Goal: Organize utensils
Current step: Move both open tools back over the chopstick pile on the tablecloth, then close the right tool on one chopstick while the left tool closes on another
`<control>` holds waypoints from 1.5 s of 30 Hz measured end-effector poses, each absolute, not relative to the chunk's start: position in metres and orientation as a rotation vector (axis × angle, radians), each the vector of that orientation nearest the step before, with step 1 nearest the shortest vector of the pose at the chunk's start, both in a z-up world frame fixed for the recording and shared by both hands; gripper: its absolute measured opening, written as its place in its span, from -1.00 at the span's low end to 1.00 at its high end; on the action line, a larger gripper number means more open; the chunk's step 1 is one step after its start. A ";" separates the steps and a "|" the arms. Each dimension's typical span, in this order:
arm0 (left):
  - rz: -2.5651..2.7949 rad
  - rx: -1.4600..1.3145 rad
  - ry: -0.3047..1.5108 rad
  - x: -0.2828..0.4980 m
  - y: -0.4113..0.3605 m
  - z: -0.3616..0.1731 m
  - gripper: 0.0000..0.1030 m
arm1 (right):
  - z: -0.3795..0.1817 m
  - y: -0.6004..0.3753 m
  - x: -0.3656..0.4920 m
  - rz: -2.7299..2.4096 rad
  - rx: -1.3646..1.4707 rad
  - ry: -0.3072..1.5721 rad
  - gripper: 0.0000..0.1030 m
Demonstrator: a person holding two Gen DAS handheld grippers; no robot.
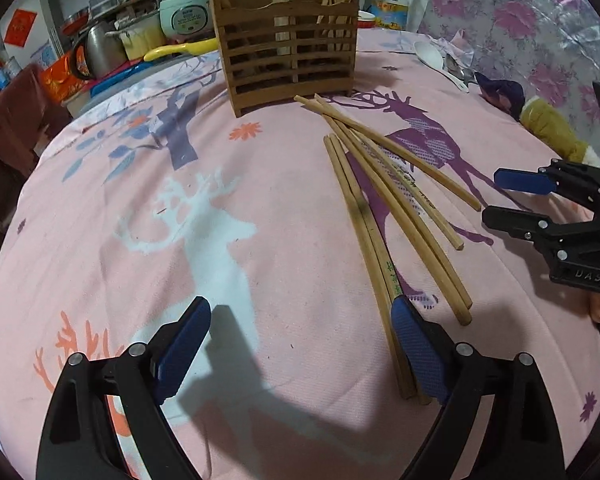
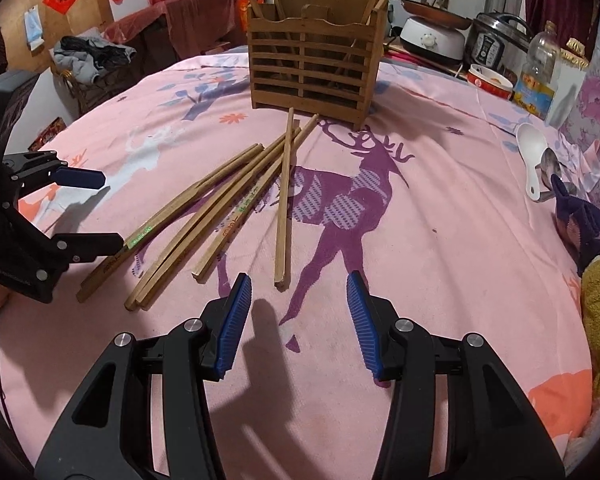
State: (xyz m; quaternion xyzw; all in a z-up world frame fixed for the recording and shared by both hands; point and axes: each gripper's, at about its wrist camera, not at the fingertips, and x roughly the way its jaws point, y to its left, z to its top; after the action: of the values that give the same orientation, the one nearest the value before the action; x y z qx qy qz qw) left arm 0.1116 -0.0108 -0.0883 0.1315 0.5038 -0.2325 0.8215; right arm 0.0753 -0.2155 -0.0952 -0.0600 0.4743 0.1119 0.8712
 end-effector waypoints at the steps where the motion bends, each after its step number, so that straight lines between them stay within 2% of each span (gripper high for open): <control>1: -0.506 0.271 1.075 0.112 -0.011 -0.088 0.75 | -0.096 -0.215 0.075 0.231 -0.129 0.992 -0.01; 9: -0.453 0.329 1.053 0.114 -0.015 -0.091 0.76 | -0.103 -0.216 0.078 0.220 -0.131 1.023 -0.01; 13: -0.347 0.266 1.088 0.134 0.002 -0.094 0.76 | -0.102 -0.219 0.079 0.201 -0.125 1.022 -0.01; 20: -0.399 0.305 1.043 0.120 -0.006 -0.088 0.70 | -0.096 -0.222 0.077 0.203 -0.101 0.993 -0.01; 22: -0.418 0.365 1.032 0.112 -0.015 -0.090 0.50 | -0.094 -0.223 0.076 0.208 -0.096 0.982 -0.02; 29: -0.456 0.366 1.027 0.096 -0.014 -0.087 0.07 | -0.090 -0.219 0.074 0.238 -0.087 0.957 -0.03; 32: -0.470 0.364 1.025 0.089 -0.014 -0.086 -0.13 | -0.093 -0.214 0.074 0.257 -0.098 0.960 -0.23; 34: -0.486 0.355 1.031 0.087 -0.013 -0.086 -0.33 | -0.095 -0.211 0.074 0.268 -0.105 0.971 -0.45; 36: -0.500 0.350 1.034 0.086 -0.014 -0.085 -0.42 | -0.098 -0.209 0.076 0.279 -0.099 0.990 -0.57; 40: -0.501 0.342 1.039 0.089 -0.016 -0.085 -0.43 | -0.104 -0.212 0.082 0.281 -0.051 1.030 -0.83; 42: -0.506 0.325 1.049 0.091 -0.014 -0.086 -0.44 | -0.105 -0.211 0.081 0.281 -0.054 1.029 -0.88; 44: -0.521 0.311 1.055 0.091 -0.014 -0.085 -0.66 | -0.104 -0.209 0.080 0.279 -0.064 1.027 -0.88; 45: -0.526 0.310 1.055 0.091 -0.014 -0.084 -0.90 | -0.104 -0.209 0.080 0.280 -0.064 1.027 -0.88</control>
State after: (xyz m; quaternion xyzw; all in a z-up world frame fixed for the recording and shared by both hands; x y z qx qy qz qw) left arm 0.0908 -0.0137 -0.0842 0.1455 0.4956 -0.2470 0.8199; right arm 0.0795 -0.2087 -0.1042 -0.0305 0.4896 0.1333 0.8612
